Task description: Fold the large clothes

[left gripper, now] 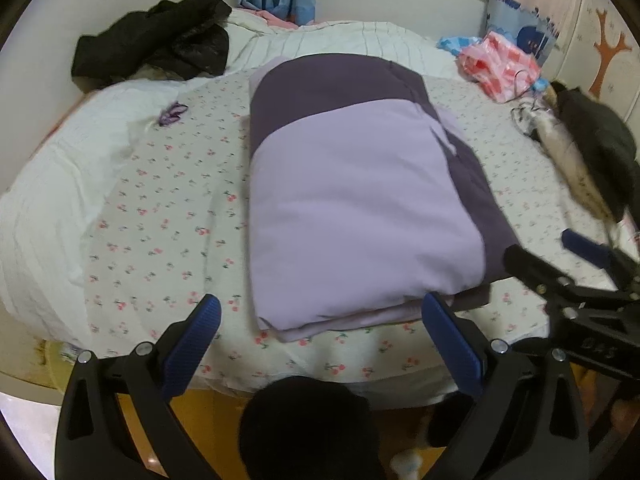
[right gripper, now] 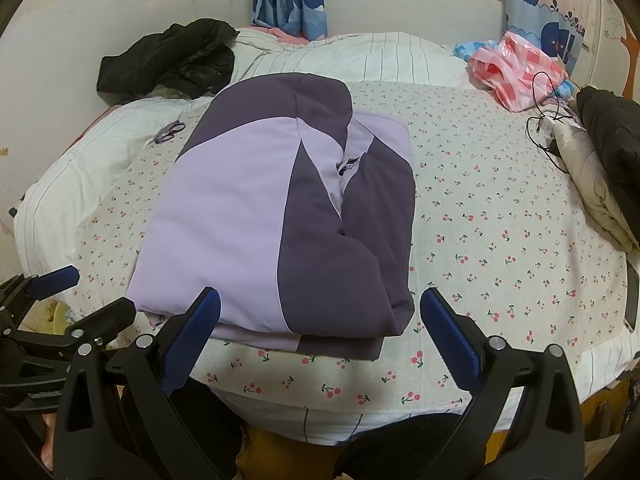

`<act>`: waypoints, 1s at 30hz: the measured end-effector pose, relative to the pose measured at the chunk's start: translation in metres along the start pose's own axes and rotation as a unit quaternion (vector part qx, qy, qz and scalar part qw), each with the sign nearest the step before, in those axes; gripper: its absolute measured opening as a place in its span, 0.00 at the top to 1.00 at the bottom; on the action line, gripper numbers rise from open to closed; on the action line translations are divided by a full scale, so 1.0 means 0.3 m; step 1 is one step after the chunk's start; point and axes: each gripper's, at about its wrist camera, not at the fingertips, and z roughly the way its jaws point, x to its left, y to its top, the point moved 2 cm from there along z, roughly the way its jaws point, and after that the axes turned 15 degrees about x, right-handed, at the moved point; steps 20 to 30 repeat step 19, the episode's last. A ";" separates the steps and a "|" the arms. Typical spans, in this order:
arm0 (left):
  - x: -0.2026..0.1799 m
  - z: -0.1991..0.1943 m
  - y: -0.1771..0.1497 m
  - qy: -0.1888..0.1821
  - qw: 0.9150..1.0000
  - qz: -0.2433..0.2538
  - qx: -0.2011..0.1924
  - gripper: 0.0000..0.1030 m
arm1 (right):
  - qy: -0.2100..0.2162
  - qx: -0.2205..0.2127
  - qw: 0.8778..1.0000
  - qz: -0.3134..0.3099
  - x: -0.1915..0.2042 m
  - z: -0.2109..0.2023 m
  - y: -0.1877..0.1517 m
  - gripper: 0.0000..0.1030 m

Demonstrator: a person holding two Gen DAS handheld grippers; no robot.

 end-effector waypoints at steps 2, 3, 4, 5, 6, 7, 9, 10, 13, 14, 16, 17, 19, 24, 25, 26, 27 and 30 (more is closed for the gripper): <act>0.013 -0.016 -0.002 -0.009 1.000 -0.008 -0.011 0.07 | 0.000 0.001 1.000 0.000 0.001 0.001 0.002 0.06; 0.019 -0.027 -0.005 -0.007 1.000 -0.012 -0.021 0.07 | 0.000 0.001 1.000 0.001 0.000 0.001 0.001 0.06; 0.020 -0.034 -0.006 0.004 0.999 -0.016 -0.027 0.07 | 0.000 0.001 1.000 0.001 -0.001 0.001 0.001 0.06; 0.027 -0.048 -0.011 0.025 0.999 -0.026 -0.038 0.07 | 0.001 0.001 1.000 0.001 -0.002 0.000 0.000 0.06; 0.030 -0.053 -0.012 0.029 0.998 -0.029 -0.042 0.07 | 0.002 0.000 1.000 0.000 -0.001 -0.001 0.000 0.06; 0.030 -0.057 -0.011 0.029 0.998 -0.026 -0.045 0.07 | 0.002 -0.001 1.000 0.000 -0.001 -0.003 0.001 0.06; 0.024 -0.059 -0.010 0.043 0.998 -0.020 -0.046 0.07 | 0.003 -0.002 1.000 -0.001 0.002 -0.007 -0.001 0.06; 0.021 -0.057 -0.009 0.049 0.998 -0.019 -0.044 0.08 | 0.002 -0.002 1.000 -0.002 0.002 -0.008 0.000 0.06; 0.008 -0.047 -0.009 0.046 0.998 -0.014 -0.035 0.07 | 0.001 -0.004 1.000 -0.003 0.005 -0.014 -0.001 0.06; 0.002 -0.044 -0.009 0.050 0.998 -0.013 -0.034 0.07 | 0.000 -0.005 1.000 -0.003 0.005 -0.017 -0.002 0.06; -0.002 -0.043 -0.012 0.055 0.998 -0.010 -0.033 0.07 | 0.000 -0.006 1.000 -0.003 0.004 -0.022 0.000 0.06; -0.001 -0.041 -0.013 0.054 0.998 -0.011 -0.032 0.07 | 0.000 -0.006 1.000 -0.002 0.003 -0.023 0.000 0.06; 0.005 -0.041 -0.016 0.050 0.998 -0.013 -0.031 0.07 | 0.000 -0.006 1.000 -0.001 0.003 -0.024 -0.001 0.06; 0.005 -0.041 -0.016 0.050 0.998 -0.013 -0.031 0.07 | 0.000 -0.006 1.000 -0.001 0.003 -0.024 -0.001 0.06; 0.005 -0.041 -0.016 0.050 0.998 -0.013 -0.031 0.07 | 0.000 -0.006 1.000 -0.001 0.003 -0.024 -0.001 0.06; 0.005 -0.041 -0.016 0.050 0.998 -0.013 -0.031 0.07 | 0.000 -0.006 1.000 -0.001 0.003 -0.024 -0.001 0.06; 0.005 -0.041 -0.016 0.050 0.998 -0.013 -0.031 0.07 | 0.000 -0.006 1.000 -0.001 0.003 -0.024 -0.001 0.06; 0.005 -0.041 -0.016 0.050 0.998 -0.013 -0.031 0.07 | 0.000 -0.006 1.000 -0.001 0.003 -0.024 -0.001 0.06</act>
